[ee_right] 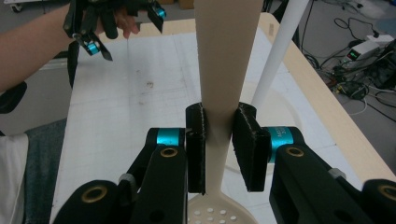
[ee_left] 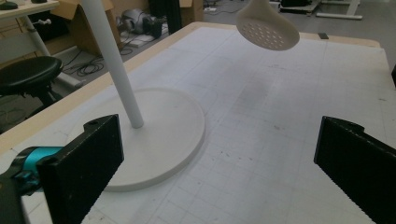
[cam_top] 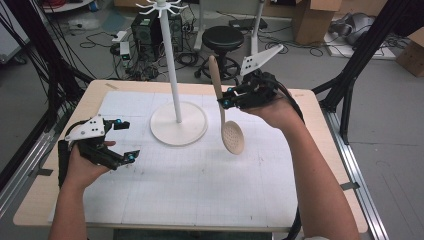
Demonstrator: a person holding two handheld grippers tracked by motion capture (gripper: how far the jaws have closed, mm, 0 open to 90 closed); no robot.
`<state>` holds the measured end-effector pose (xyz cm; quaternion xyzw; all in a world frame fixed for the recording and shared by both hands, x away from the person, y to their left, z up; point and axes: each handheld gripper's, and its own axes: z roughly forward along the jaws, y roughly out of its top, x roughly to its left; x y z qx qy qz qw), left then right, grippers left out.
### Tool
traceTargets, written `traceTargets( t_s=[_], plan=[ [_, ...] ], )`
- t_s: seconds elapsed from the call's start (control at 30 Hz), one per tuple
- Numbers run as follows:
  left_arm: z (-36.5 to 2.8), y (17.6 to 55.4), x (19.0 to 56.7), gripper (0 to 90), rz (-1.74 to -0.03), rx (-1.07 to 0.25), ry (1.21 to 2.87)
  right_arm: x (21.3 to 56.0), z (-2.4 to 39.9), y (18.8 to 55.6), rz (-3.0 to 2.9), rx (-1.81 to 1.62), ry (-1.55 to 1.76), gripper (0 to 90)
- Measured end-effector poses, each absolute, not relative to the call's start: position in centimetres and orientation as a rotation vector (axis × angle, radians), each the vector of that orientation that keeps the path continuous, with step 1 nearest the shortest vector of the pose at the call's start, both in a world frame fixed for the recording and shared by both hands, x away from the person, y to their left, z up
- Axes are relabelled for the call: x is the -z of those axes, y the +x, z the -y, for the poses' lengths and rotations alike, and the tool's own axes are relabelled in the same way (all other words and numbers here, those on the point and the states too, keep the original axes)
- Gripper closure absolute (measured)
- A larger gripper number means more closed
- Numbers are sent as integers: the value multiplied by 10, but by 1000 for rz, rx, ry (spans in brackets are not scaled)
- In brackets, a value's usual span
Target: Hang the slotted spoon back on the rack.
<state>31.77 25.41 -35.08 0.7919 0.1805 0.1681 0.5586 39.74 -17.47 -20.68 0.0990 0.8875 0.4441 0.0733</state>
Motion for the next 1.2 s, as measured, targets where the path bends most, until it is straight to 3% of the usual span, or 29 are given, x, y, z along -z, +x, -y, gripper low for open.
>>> traceTargets(
  t_s=[0.6, 1.2],
  plan=[
    [-260, 317, 349, 19, -429, -404, 1842, 145, 147, 433, -2677, -1280, 305, 758],
    [-263, 315, 347, 19, -431, -412, 1832, 143, 119, 462, -2697, -1222, 366, 758]
  ],
)
